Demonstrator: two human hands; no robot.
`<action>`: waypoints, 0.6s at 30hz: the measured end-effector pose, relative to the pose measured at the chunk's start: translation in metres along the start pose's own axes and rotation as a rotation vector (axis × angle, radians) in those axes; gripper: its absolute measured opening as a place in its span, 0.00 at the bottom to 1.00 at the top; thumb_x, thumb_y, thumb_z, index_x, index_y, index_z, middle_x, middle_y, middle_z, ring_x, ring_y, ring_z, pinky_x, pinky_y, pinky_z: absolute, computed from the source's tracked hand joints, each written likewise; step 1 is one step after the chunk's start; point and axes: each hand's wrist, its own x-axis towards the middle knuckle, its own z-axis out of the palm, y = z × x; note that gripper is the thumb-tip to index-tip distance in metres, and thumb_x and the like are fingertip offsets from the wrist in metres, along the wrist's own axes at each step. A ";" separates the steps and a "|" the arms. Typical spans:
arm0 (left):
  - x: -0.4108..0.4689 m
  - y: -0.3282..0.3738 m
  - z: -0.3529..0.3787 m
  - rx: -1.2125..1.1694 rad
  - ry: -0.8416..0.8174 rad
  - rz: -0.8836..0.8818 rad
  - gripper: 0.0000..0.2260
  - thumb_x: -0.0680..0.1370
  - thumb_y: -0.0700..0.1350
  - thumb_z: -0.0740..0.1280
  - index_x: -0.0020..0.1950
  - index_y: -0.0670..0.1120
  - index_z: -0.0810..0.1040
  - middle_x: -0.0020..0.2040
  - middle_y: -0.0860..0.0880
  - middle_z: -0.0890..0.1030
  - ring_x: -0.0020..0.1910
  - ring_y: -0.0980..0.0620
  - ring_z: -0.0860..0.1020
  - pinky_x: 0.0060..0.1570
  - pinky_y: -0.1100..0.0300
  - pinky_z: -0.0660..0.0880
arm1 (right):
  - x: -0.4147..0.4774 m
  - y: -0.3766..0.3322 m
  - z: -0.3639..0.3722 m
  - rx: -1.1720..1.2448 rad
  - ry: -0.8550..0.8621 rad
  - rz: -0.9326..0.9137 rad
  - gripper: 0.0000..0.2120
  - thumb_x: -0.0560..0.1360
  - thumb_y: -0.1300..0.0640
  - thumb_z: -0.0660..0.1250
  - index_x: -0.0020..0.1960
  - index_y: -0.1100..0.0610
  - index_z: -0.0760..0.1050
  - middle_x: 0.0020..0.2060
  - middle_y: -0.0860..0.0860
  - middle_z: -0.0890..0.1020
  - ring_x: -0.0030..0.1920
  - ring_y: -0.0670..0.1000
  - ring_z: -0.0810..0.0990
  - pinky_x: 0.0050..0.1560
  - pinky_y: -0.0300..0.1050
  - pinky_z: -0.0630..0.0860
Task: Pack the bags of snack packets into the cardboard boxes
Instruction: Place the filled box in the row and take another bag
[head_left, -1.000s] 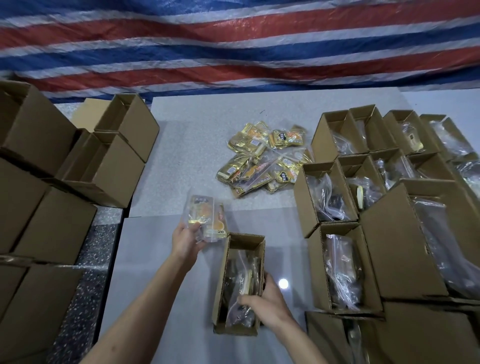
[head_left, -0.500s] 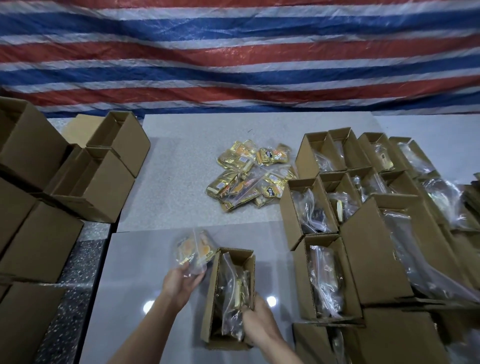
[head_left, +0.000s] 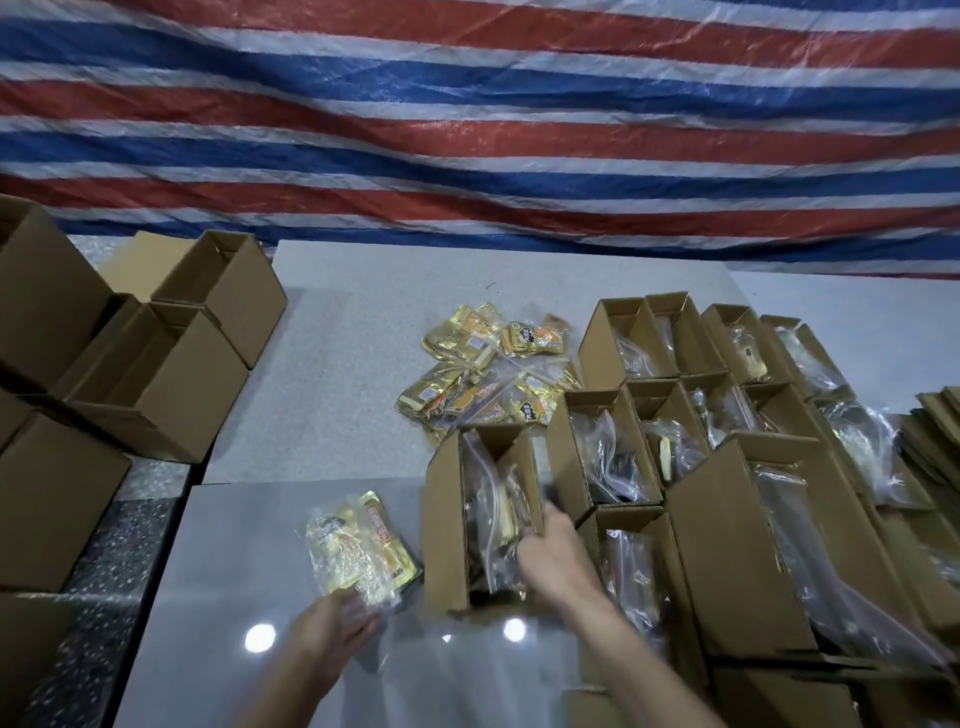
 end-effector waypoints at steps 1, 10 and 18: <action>0.001 0.000 0.003 0.020 -0.007 0.012 0.08 0.81 0.38 0.62 0.57 0.35 0.74 0.56 0.34 0.78 0.53 0.34 0.80 0.44 0.49 0.78 | 0.007 -0.011 -0.005 -0.018 0.023 -0.018 0.34 0.76 0.68 0.58 0.79 0.55 0.54 0.49 0.47 0.78 0.46 0.49 0.79 0.54 0.48 0.77; 0.010 0.031 0.042 0.483 0.310 0.257 0.13 0.67 0.44 0.69 0.42 0.34 0.78 0.41 0.36 0.79 0.39 0.43 0.77 0.40 0.52 0.74 | 0.063 -0.100 -0.057 -0.097 0.182 -0.156 0.31 0.76 0.67 0.60 0.77 0.54 0.59 0.59 0.52 0.79 0.56 0.50 0.77 0.68 0.60 0.71; 0.013 0.073 0.130 1.141 0.365 1.052 0.21 0.76 0.49 0.67 0.69 0.47 0.73 0.70 0.42 0.69 0.70 0.41 0.66 0.70 0.41 0.57 | 0.122 -0.167 -0.115 -0.143 0.317 -0.269 0.20 0.78 0.65 0.61 0.68 0.57 0.68 0.53 0.55 0.80 0.52 0.56 0.80 0.57 0.59 0.78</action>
